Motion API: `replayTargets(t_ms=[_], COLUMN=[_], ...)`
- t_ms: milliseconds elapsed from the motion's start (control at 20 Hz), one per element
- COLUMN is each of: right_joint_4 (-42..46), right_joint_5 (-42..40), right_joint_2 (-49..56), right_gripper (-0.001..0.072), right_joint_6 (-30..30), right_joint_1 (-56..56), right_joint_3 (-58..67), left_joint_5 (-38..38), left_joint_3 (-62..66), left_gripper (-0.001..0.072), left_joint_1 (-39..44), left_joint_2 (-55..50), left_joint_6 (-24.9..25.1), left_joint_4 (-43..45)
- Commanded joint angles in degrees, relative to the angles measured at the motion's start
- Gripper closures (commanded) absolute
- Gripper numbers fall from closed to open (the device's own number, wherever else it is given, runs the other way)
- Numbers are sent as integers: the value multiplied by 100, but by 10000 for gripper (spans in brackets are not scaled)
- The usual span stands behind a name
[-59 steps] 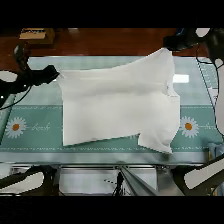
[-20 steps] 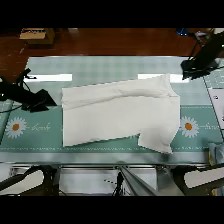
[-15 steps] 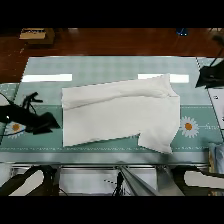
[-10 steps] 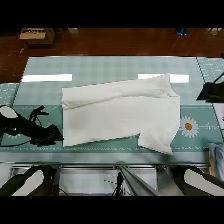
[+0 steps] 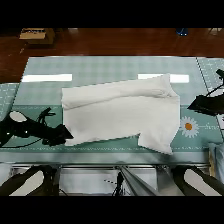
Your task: Fold the shirts.
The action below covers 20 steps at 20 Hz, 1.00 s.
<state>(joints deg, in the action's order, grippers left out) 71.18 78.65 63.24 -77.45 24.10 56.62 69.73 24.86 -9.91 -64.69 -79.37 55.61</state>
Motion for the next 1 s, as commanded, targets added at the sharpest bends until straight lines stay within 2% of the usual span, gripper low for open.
replayTargets(t_ms=[0,50,100,250,400,600,950], right_joint_4=[-269,-212,4,1211,411,-627,-1025], right_joint_5=[-11,48,76,39,-15,-846,-1781], right_joint_2=[-46,-79,-120,-199,-199,-199,-199], right_gripper=[232,232,232,232,229,229,233], right_joint_6=[-28,-9,37,-15,98,275,280], right_joint_1=[13,13,13,127,682,758,756], right_joint_3=[-79,-79,-79,-225,-955,-1980,-2966], left_joint_5=[-614,-595,-538,-380,-363,-367,-372], left_joint_3=[-28,-28,-28,-28,-28,-26,-26], left_gripper=[555,687,688,688,688,688,688], left_joint_1=[501,557,562,424,306,304,304], left_joint_2=[-566,-656,-673,-584,-426,-376,-376], left_joint_6=[74,223,396,442,549,586,588], left_joint_4=[-234,-234,-225,-184,-190,-190,-195])
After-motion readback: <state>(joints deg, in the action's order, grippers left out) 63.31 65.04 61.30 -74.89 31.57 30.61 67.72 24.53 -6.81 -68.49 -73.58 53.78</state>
